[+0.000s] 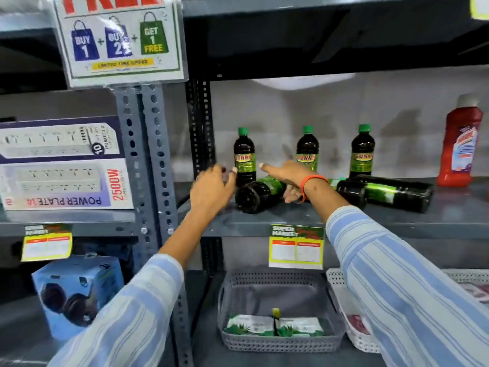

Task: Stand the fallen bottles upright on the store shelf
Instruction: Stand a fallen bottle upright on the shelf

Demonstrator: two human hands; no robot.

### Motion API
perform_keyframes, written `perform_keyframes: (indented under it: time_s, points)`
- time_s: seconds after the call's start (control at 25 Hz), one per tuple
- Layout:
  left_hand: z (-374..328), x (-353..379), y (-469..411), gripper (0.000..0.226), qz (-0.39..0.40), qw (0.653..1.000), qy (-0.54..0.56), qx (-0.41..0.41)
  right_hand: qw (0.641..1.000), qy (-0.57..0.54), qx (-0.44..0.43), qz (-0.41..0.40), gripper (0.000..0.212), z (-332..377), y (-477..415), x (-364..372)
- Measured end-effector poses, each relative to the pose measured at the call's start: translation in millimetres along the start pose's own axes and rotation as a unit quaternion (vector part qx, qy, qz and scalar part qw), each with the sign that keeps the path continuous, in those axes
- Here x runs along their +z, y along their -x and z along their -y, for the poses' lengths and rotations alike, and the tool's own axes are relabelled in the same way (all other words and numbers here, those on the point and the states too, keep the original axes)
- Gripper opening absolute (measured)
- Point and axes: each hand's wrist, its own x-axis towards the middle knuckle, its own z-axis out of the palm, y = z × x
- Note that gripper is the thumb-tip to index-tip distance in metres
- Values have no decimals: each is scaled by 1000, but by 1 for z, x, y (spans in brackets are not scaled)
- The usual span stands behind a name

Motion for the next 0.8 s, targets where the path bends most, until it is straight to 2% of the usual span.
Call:
perform_keyframes:
  time_s: [0.12,0.2,0.28,0.32,0.36,0.44,0.52,0.6,0.68,0.8]
  points:
    - [29,6,23,51,68,997,-36,1,995,-44,81,31,95,8,-5,19]
    - [41,10,41,55,105,992,-68,23,989,-92,109,34,81,11,-13,33]
    - [47,12,46,54,82,990,-100,54,980,-154,117,55,57,17,-16,43]
    - [49,12,46,53,66,989,-115,70,973,-182,125,65,52,19,-17,46]
    - [49,13,48,52,66,987,-123,76,968,-204,130,63,57,19,-18,47]
    - [49,14,52,51,64,985,-134,83,964,-232,124,36,89,18,-16,48]
    - [50,14,55,53,47,984,-151,81,977,-196,78,-8,109,20,-12,51]
    - [50,15,62,54,24,983,-157,94,991,-99,6,-91,112,19,-10,55]
    - [49,17,67,55,7,983,-149,103,981,-59,-68,-169,111,18,-6,56]
    - [50,19,66,55,0,984,-150,93,962,-33,-155,-224,112,16,-3,60]
